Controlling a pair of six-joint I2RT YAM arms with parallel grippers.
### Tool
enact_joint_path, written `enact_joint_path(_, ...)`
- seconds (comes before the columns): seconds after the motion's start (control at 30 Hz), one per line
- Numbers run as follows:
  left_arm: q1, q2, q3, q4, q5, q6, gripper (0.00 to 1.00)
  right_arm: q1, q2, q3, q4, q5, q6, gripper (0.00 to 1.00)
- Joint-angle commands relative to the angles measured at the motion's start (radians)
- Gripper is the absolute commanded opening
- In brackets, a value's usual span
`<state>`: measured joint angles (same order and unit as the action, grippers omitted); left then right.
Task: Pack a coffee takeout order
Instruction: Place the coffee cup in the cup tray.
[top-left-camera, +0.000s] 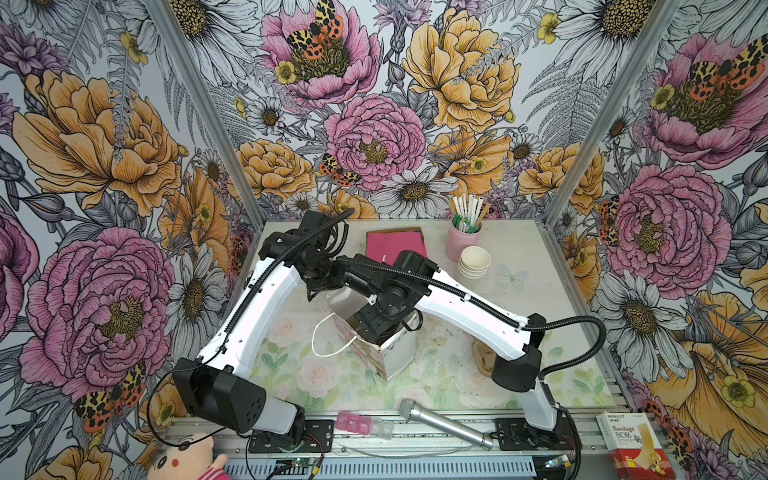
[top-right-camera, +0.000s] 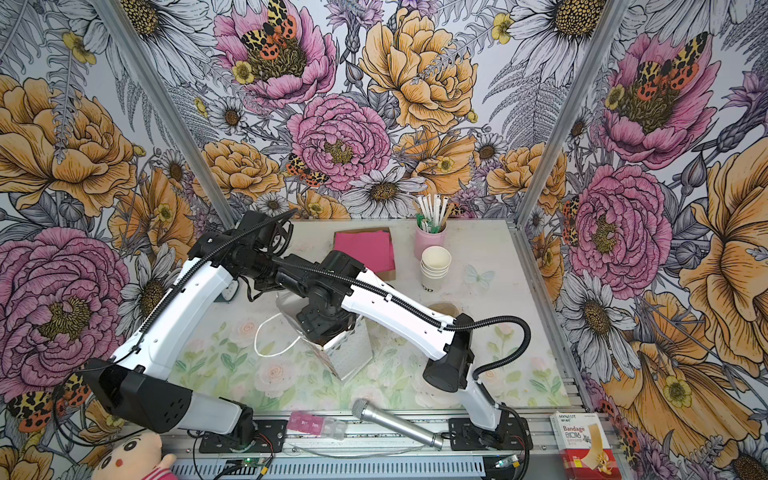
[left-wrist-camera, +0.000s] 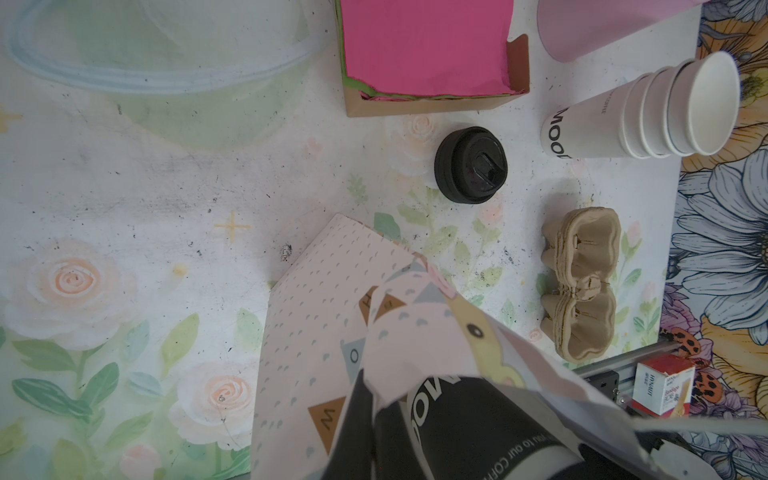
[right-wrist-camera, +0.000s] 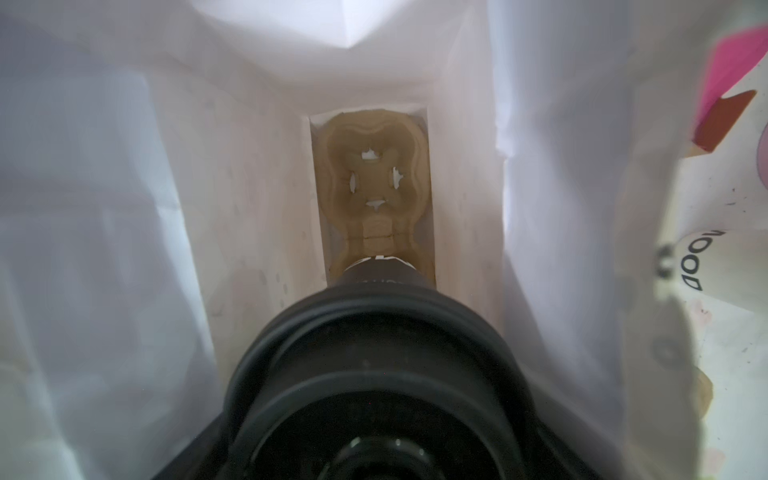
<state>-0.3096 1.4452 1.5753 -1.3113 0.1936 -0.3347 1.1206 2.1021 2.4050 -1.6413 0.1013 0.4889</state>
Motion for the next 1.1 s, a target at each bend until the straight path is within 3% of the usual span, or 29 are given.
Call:
enact_joint_path(0.0,0.009,-0.025,-0.017,0.004,0.024,0.002,0.00,0.009,-0.035,-0.050,0.025,0.011,-0.004,0.86)
enact_joint_path(0.3,0.012,-0.022,-0.014,0.009,0.035,0.003,0.00,0.008,-0.028,-0.127,0.064,-0.007,-0.003,0.86)
enact_joint_path(1.07,0.011,-0.020,0.005,0.010,0.053,-0.002,0.00,0.003,0.047,-0.141,0.089,-0.054,-0.024,0.86)
